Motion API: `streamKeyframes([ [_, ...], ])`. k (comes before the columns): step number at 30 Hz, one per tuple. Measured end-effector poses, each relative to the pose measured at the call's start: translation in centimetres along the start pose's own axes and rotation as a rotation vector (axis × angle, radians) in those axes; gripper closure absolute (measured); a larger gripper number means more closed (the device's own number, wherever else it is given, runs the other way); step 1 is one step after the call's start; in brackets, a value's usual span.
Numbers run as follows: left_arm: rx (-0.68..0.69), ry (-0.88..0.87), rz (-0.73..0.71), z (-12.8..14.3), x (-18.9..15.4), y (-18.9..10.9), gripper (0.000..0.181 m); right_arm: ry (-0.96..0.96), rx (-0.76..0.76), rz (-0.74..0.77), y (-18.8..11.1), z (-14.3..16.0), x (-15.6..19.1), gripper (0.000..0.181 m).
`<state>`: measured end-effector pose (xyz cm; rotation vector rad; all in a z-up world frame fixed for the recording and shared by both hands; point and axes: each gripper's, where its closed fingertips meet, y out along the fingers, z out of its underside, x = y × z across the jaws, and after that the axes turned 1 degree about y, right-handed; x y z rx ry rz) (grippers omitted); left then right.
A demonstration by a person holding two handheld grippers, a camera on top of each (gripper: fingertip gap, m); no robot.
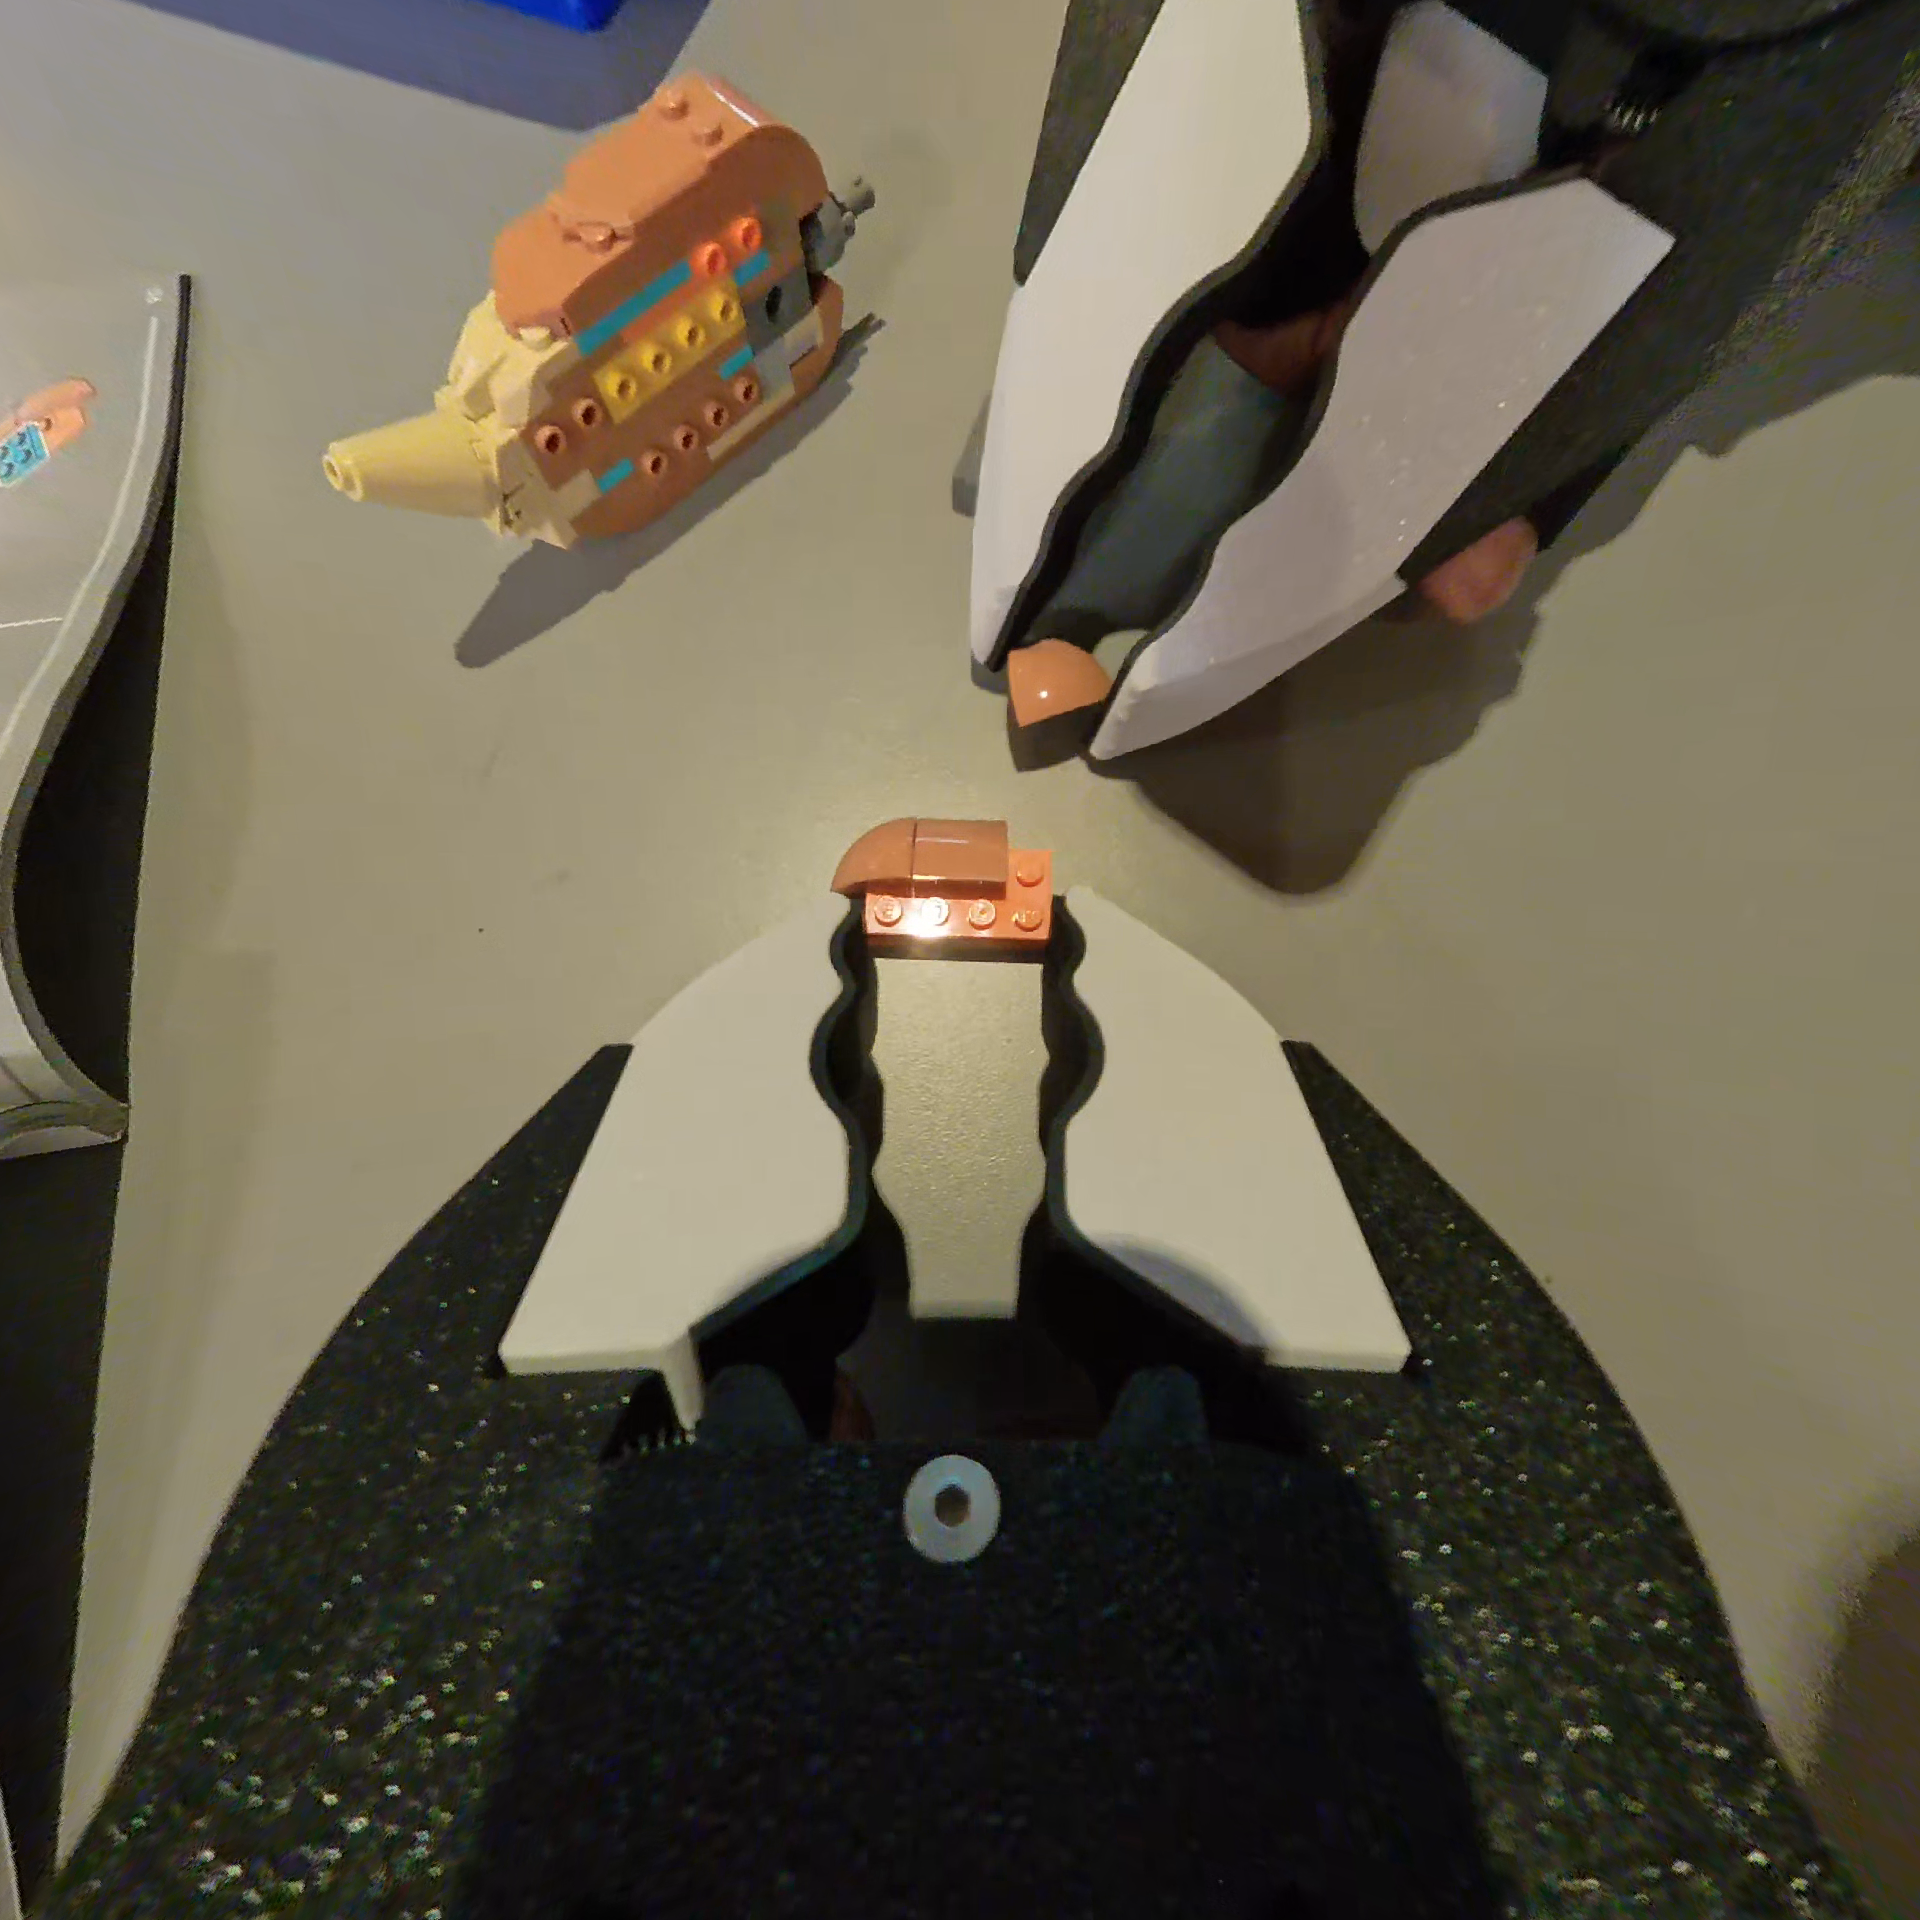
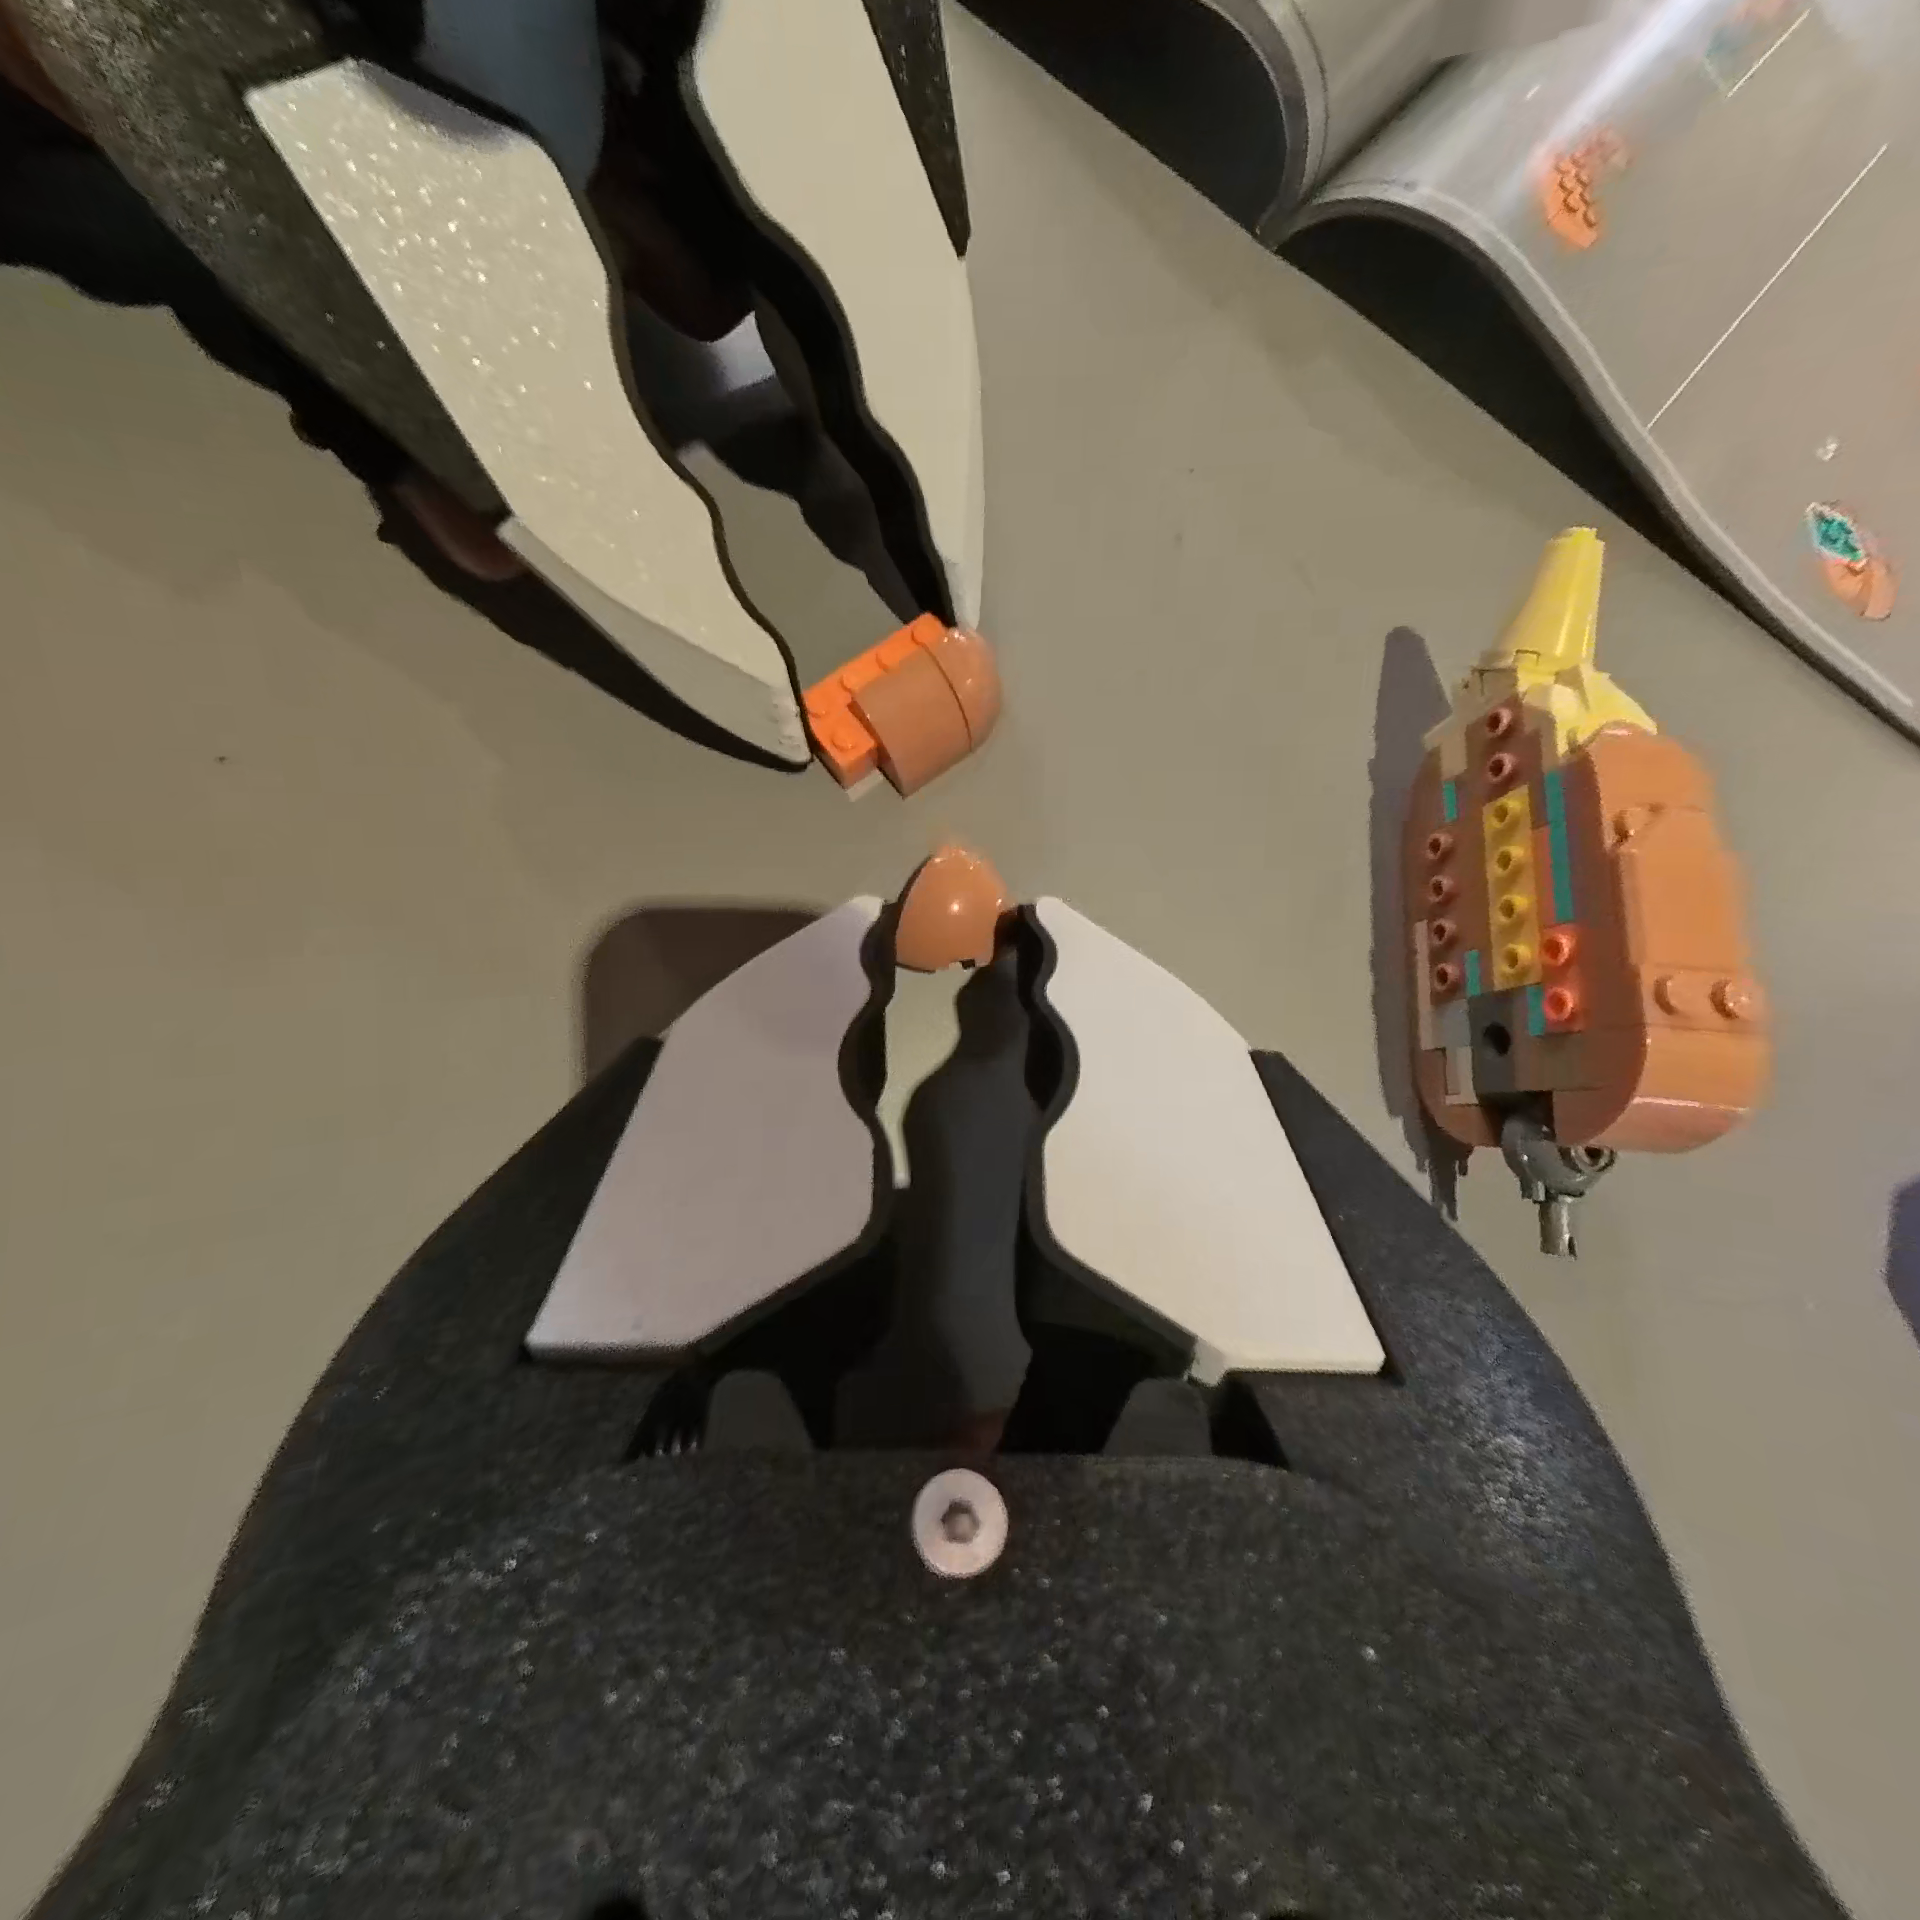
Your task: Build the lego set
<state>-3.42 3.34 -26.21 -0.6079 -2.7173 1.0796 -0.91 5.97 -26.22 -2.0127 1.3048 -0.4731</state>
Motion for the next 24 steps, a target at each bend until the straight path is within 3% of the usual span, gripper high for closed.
streamKeyframes([
  [24, -0.003, -0.022, 0.049, 0.3, -0.5, -0.5, 0.142, -0.081, -0.044, -0.052, -1.3, 0.4, 0.6, 0.154],
])
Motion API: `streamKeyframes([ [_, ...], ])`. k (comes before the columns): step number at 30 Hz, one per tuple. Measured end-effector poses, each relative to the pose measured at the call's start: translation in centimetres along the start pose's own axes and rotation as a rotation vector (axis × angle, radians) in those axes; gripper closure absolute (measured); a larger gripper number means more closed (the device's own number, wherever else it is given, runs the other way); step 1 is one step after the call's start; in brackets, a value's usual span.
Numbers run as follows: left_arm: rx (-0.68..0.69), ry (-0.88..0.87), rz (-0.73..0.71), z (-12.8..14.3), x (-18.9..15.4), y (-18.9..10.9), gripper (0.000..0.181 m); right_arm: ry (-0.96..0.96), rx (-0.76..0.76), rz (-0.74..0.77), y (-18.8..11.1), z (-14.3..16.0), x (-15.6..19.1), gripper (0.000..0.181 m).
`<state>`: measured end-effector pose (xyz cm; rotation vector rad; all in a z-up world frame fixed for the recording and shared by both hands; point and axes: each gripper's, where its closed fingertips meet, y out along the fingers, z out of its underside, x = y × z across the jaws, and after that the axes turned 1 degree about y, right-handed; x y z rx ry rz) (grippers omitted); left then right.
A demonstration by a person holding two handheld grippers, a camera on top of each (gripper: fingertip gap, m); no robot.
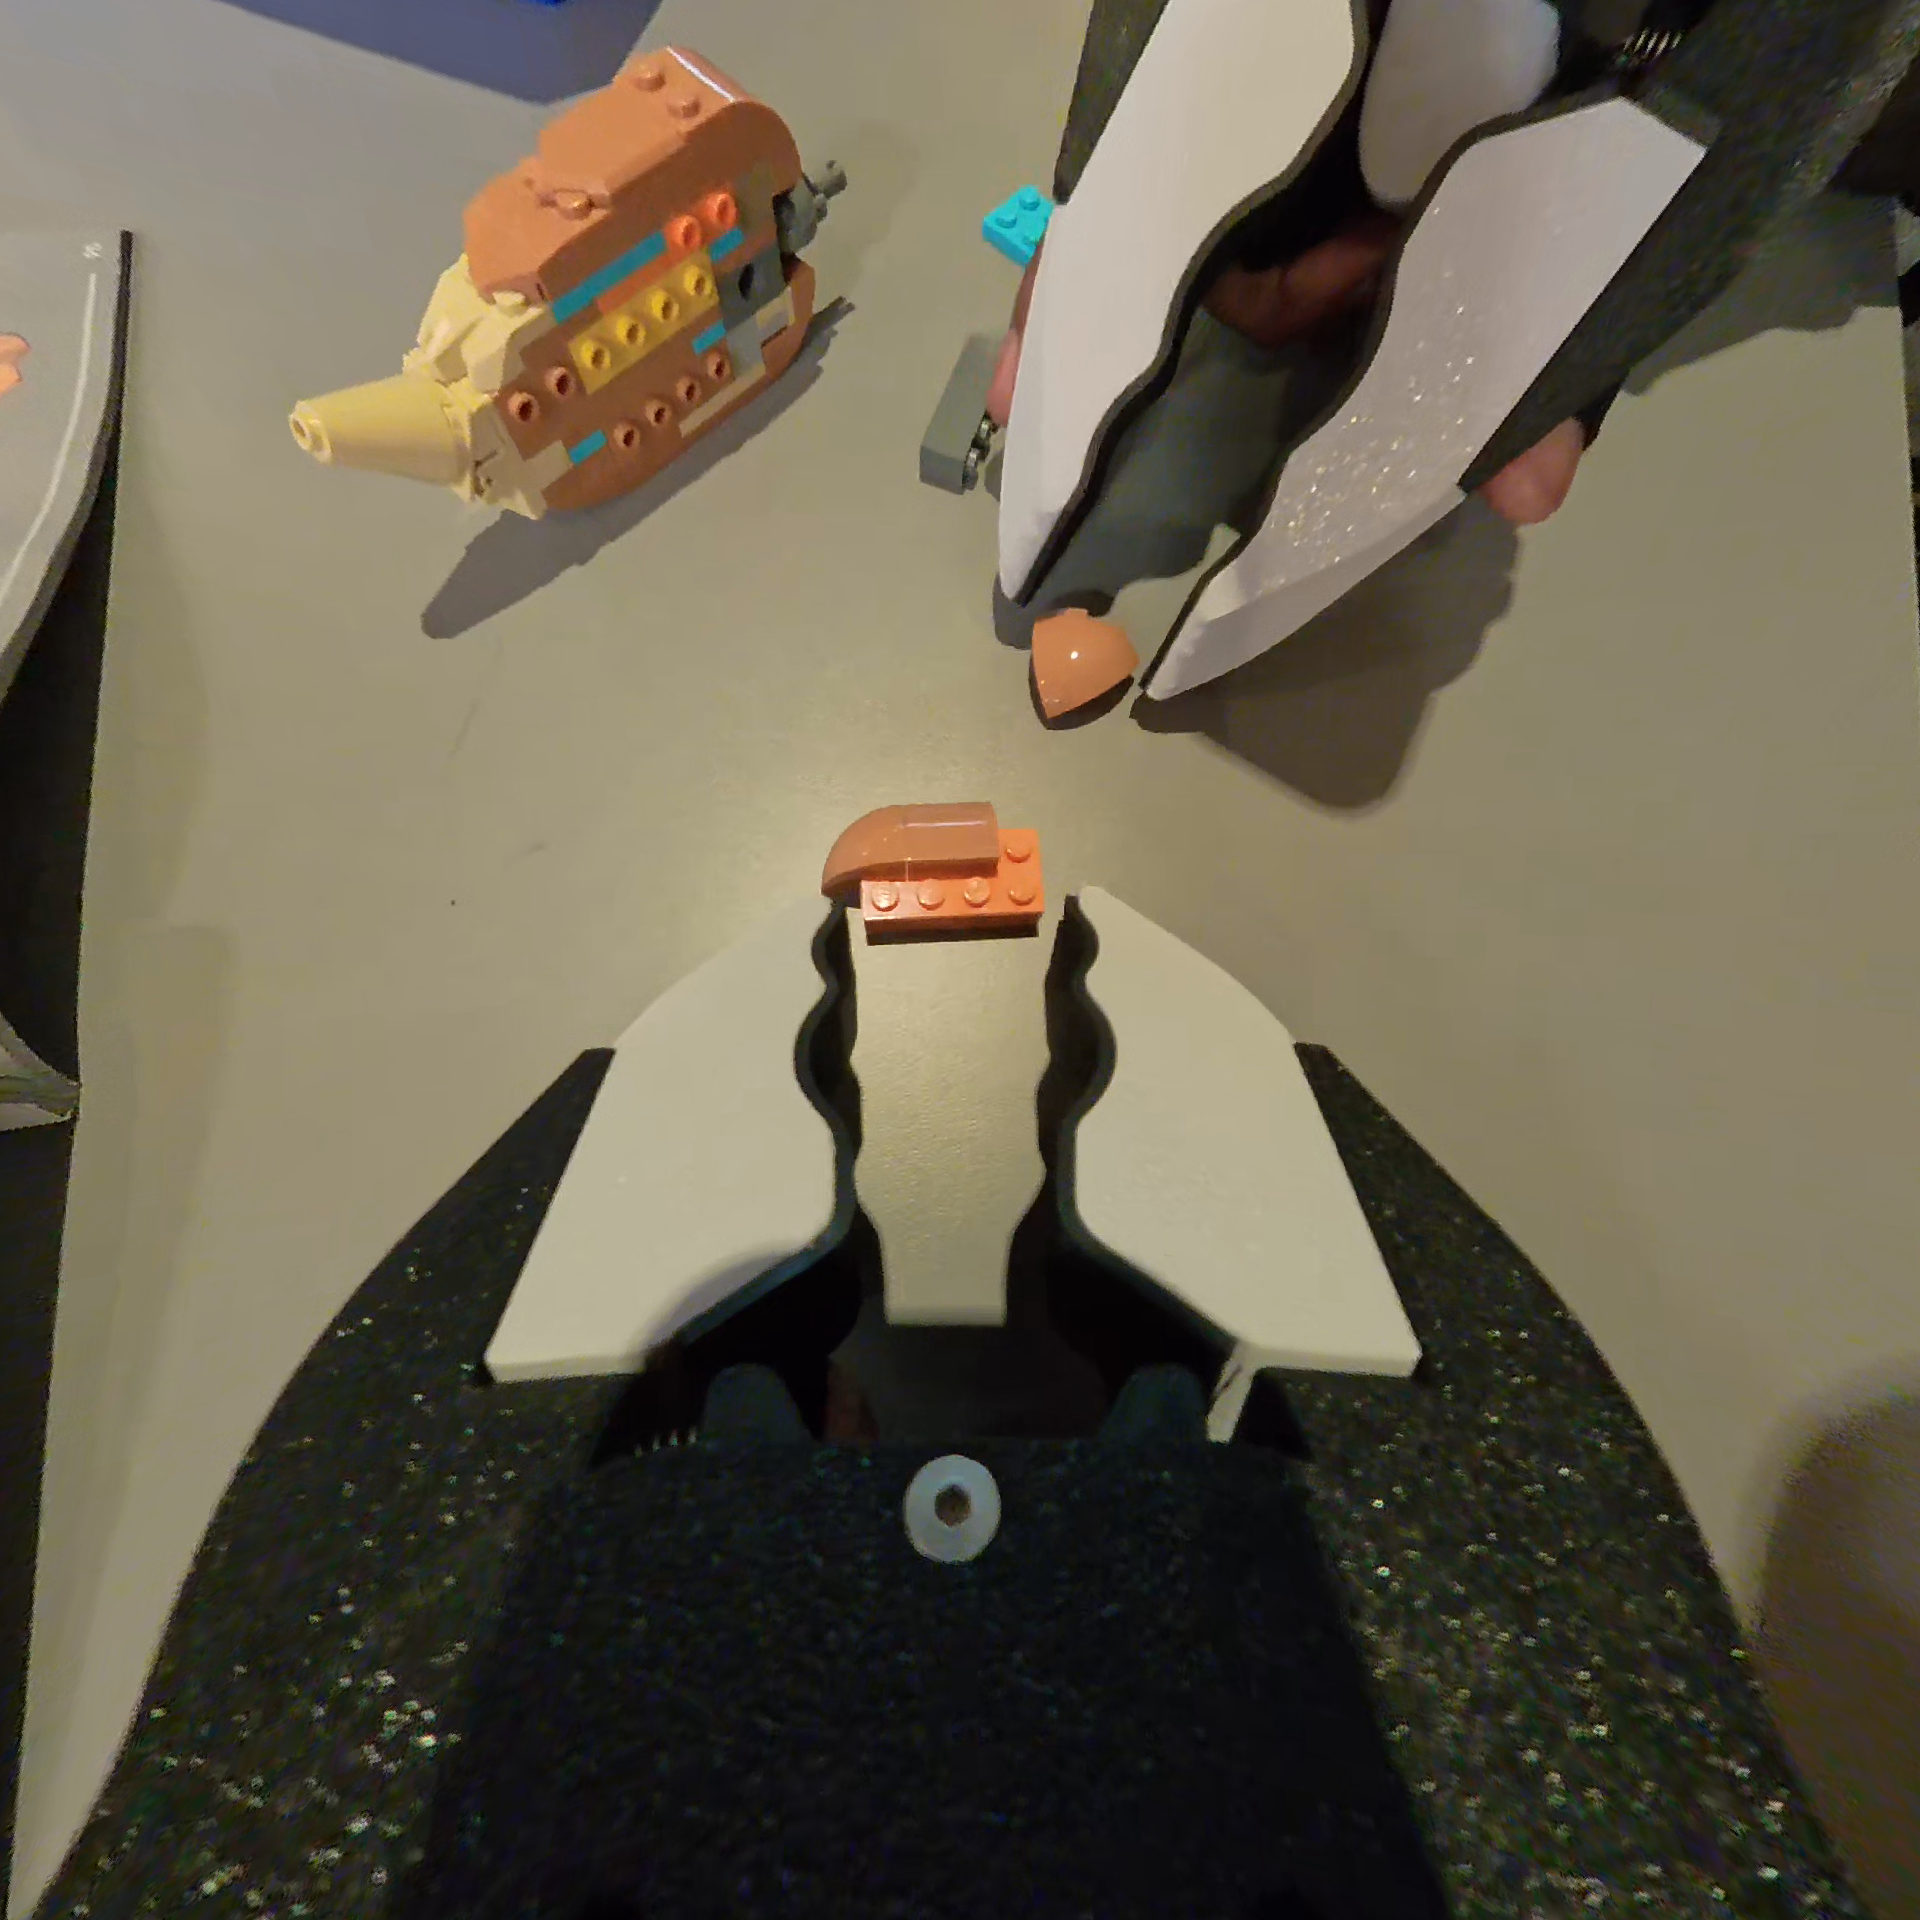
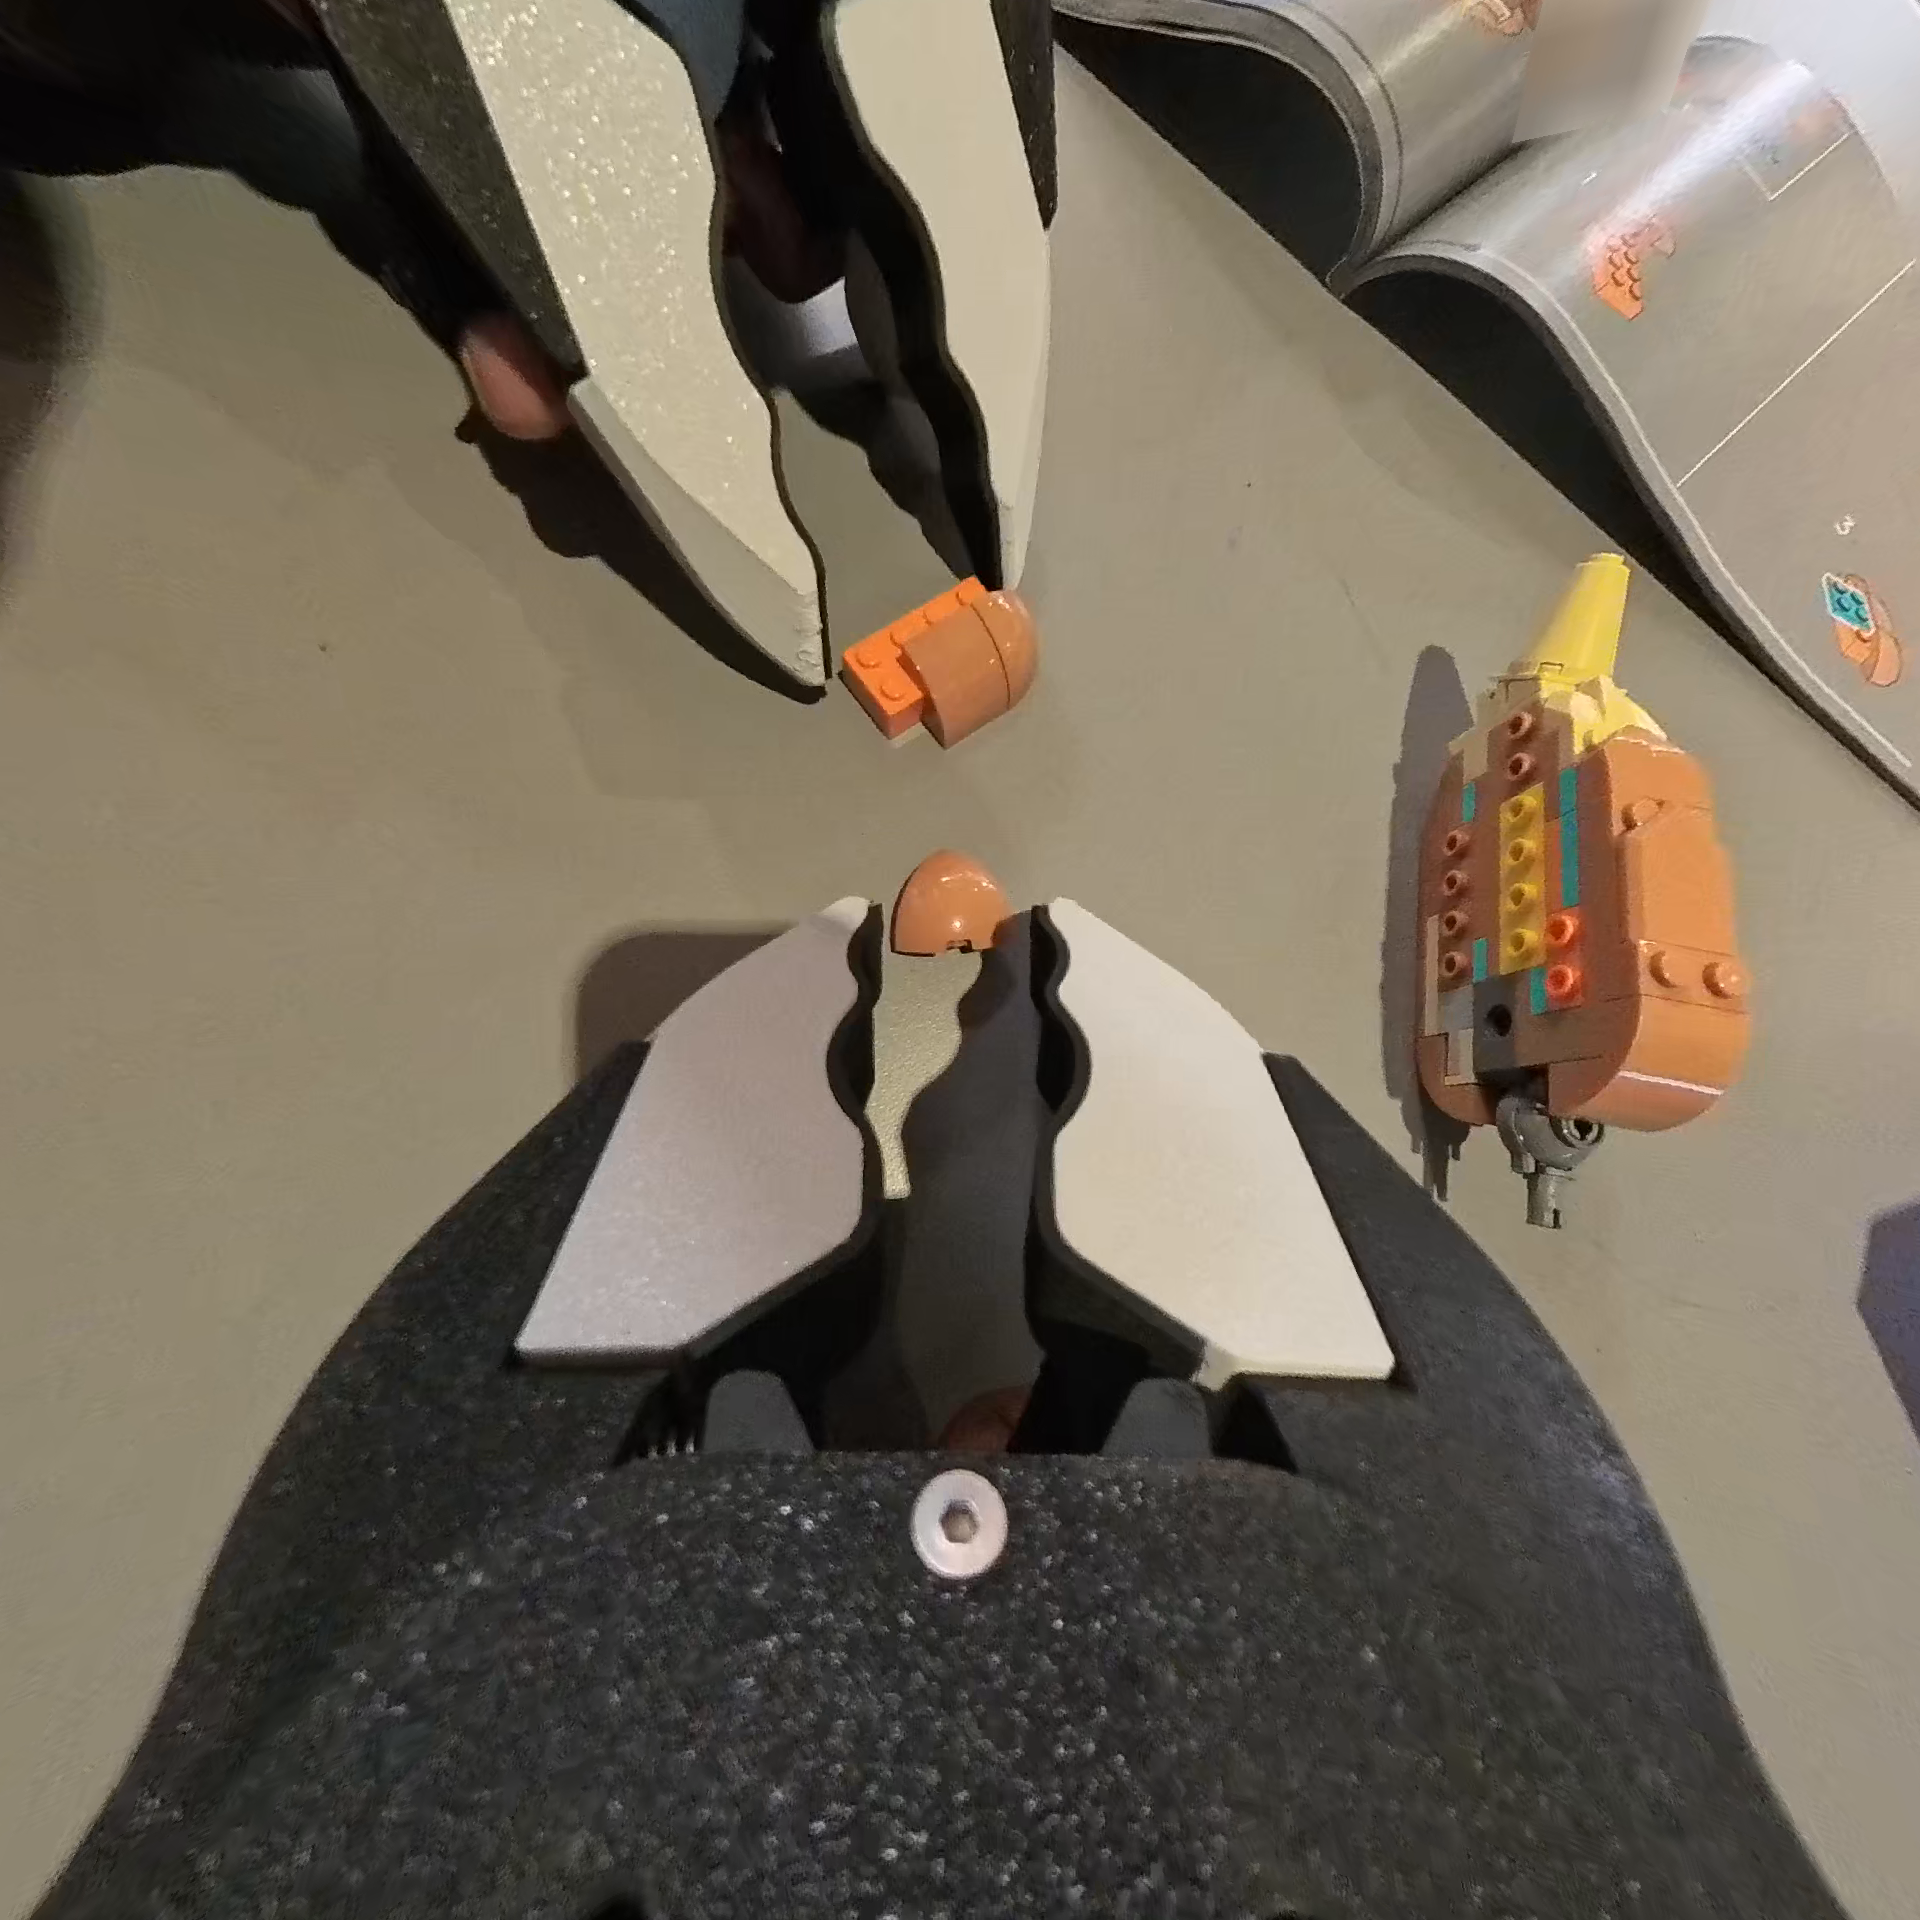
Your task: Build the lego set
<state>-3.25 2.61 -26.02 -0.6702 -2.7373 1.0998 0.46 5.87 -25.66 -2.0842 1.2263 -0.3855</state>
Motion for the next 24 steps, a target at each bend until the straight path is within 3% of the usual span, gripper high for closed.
streamKeyframes([
  [24, 0.006, 0.039, -0.033, -0.09, 0.02, 0.38, 0.148, -0.003, -0.005, 0.007, -0.42, 0.27, -0.45, 0.164],
])
